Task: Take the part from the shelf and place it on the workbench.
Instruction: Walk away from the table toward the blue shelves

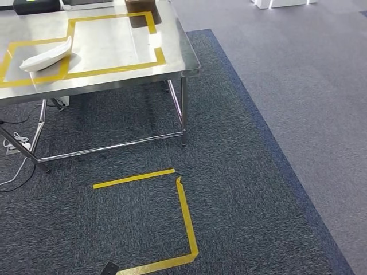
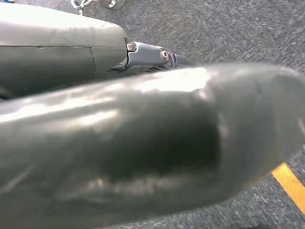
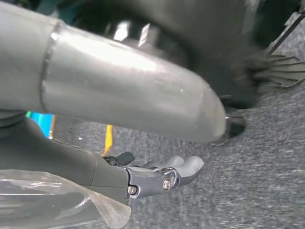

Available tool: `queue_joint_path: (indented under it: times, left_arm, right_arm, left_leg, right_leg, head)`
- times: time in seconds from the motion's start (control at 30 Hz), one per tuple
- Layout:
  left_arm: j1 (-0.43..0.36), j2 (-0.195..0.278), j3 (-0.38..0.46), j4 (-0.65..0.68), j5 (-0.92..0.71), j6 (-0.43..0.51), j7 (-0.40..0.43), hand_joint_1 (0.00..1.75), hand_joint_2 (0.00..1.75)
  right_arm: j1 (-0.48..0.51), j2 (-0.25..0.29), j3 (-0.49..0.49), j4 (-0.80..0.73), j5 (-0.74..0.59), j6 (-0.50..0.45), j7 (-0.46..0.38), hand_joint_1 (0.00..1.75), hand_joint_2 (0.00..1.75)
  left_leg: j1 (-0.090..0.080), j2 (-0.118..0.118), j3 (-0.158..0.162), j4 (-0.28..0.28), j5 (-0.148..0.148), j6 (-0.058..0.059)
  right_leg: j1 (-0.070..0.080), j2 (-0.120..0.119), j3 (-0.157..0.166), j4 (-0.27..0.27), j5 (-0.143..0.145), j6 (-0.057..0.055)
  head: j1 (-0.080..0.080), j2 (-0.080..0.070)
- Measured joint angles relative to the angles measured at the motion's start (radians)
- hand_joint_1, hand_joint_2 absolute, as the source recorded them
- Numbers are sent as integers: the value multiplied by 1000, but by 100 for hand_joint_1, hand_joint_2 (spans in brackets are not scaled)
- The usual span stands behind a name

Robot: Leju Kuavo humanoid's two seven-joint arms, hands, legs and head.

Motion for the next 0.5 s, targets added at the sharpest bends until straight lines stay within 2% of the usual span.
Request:
queue_joint_path:
  times: [0.03, 0.07, 0.1, 0.13, 0.17, 0.23, 0.27, 0.3, 0.33, 0.37, 0.4, 0.43, 0.47, 0.5]
  left_arm:
    - [0, 0, 1, 0, 0, 0, 0, 0, 0]
    - [0, 0, 2, 0, 0, 0, 0, 0, 0]
    - [1, 0, 3, 0, 0, 0, 0, 0, 0]
    - [3, 0, 4, 0, 0, 0, 0, 0, 0]
    - [5, 0, 5, 0, 0, 0, 0, 0, 0]
    - [7, 0, 8, 0, 0, 0, -2, 0, 0]
    - [7, 0, 9, 0, -1, 0, -5, 0, 0]
    - [7, 0, 11, 0, -2, 1, -9, 0, 0]
    - [7, 0, 12, 0, -5, 1, -14, 0, 0]
    - [7, 0, 13, 0, -7, 2, -17, 0, 0]
    - [6, -1, 13, 0, -8, 3, -19, 0, 0]
    - [5, -3, 14, 0, -9, 4, -20, 0, 0]
    - [4, -4, 14, 0, -10, 4, -21, 0, 0]
    - [3, -6, 15, 0, -11, 5, -21, 0, 0]
  right_arm:
    - [-1, 0, 0, 0, 0, 0, 2, 0, 0]
    - [0, 0, 0, 0, 0, 0, 4, 0, 0]
    - [1, 0, 0, 0, 0, 0, 7, 0, 0]
    - [2, 1, 0, 1, 0, -1, 10, 0, 0]
    - [3, 1, 0, 1, 2, -1, 12, 0, 0]
    - [5, 1, 0, 1, 7, -2, 14, 0, 0]
    - [6, 1, 0, 1, 10, 0, 12, 0, 0]
    - [6, 1, 0, 1, 13, 3, 10, 0, 0]
    - [7, 1, 0, 1, 16, 7, 6, 0, 0]
    - [8, 1, 0, 1, 19, 11, 2, 0, 0]
    - [10, 1, 1, 1, 22, 14, 0, 0, 0]
    - [11, 1, 1, 1, 24, 16, -2, 0, 0]
    - [13, 1, 1, 1, 25, 17, -4, 0, 0]
    - [13, 1, 1, 1, 26, 17, -4, 0, 0]
  left_leg:
    - [0, 0, -3, -2, 11, -6]
    - [2, 0, -5, -3, 17, -12]
    - [4, -2, -9, 2, 8, -18]
    - [5, -4, -14, 22, -22, -23]
    - [7, -6, -23, 61, -70, -27]
    - [8, -7, -43, 186, -175, -33]
    - [8, -7, -47, 244, -199, -36]
    - [9, -7, -42, 281, -195, -38]
    - [11, -6, -26, 288, -169, -41]
    - [13, -3, 4, 263, -134, -42]
    - [15, 7, 44, 211, -110, -44]
    - [14, 19, 87, 147, -104, -43]
    - [11, 30, 120, 89, -113, -38]
    - [8, 37, 141, 47, -129, -31]
  right_leg:
    - [2, 1, 7, -22, -4, -4]
    - [0, 0, -2, -23, 0, -10]
    - [-1, -2, -10, -22, 10, -16]
    - [-2, -5, -19, -23, 21, -25]
    - [-4, -8, -30, -23, 32, -32]
    - [-3, -12, -57, -18, 52, -40]
    - [-3, -15, -73, -13, 61, -40]
    - [-3, -18, -90, -7, 68, -39]
    - [-3, -24, -106, 0, 75, -38]
    - [-4, -30, -120, 9, 80, -36]
    - [-4, -37, -133, 18, 85, -32]
    - [-3, -44, -145, 29, 88, -27]
    - [-1, -53, -156, 38, 92, -21]
    - [1, -62, -164, 44, 96, -15]
  head:
    - [1, 0]
    - [1, 0]
    - [1, 0]
    - [-1, 0]
    - [-4, 0]
    - [-8, 0]
    - [-9, 0]
    - [-9, 0]
    - [-8, 0]
    - [-8, 0]
    - [-8, 0]
    - [-9, 0]
    - [-9, 0]
    - [-10, 0]
